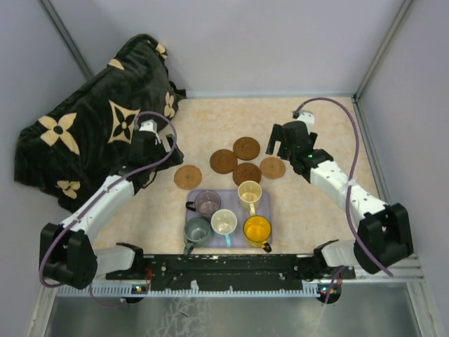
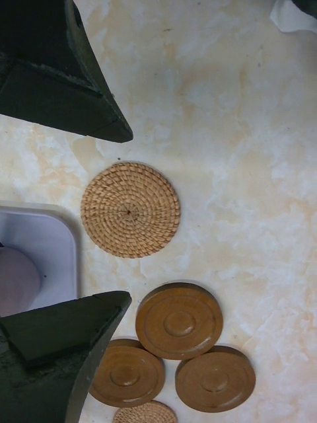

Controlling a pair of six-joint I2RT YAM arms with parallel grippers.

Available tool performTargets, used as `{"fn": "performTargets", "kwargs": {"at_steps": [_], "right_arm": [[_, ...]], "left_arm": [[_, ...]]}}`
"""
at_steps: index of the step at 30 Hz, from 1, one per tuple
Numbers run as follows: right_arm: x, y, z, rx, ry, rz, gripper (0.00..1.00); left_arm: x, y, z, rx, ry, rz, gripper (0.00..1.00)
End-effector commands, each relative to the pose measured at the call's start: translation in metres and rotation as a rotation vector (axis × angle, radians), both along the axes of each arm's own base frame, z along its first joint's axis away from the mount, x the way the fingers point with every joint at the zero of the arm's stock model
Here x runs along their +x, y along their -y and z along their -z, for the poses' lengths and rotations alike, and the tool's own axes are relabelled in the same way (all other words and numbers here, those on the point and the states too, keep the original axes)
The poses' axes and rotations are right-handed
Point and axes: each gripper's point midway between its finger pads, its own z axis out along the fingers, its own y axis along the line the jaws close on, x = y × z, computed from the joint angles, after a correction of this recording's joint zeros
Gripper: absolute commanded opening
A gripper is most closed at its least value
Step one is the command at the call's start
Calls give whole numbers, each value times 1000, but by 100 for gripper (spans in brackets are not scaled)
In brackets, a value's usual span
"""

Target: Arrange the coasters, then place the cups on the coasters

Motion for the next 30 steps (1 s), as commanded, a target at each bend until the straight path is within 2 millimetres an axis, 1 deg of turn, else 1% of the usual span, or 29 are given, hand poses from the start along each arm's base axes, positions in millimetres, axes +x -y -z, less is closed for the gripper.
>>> {"fn": "performTargets", "kwargs": {"at_steps": [1,4,6,9,10,11,12,14,16,18,20,21,23,26,30], "right_arm": [[39,-16,-29,-19,107,-18,99],[57,-24,-24,-43,94,-33,99],[68,-29,-17,-65,73,-47,99],[83,-35,-4,-98,36,-63,99],[88,-37,-3,-103,34,-66,99],[93,-39,11,-119,4,-70,97],[97,-41,17,-125,-7,-76,92],[105,-45,27,-133,-22,-85,78],[111,-50,34,-135,-26,-97,64],[118,-54,38,-134,-28,-110,54],[122,-60,45,-128,-39,-132,41],[123,-63,47,-123,-41,-143,36],[126,-69,51,-112,-47,-165,29],[130,-77,56,-93,-54,-194,28],[133,-93,62,-56,-65,-242,26]], "left_arm": [[31,10,-25,-15,103,-1,99],[42,14,-19,-26,95,-5,99],[48,17,-14,-27,85,-1,99],[56,18,-6,-13,70,-8,99],[57,17,-2,-7,60,-15,99],[59,16,0,1,54,-21,99],[61,14,2,8,47,-32,99],[63,9,7,26,34,-59,99],[65,7,11,35,28,-72,99],[66,6,14,39,21,-77,99],[66,6,17,36,15,-78,99],[66,6,19,35,11,-78,99],[66,5,23,37,2,-79,99],[65,4,27,43,-5,-85,99],[63,-2,26,51,1,-106,99]]}}
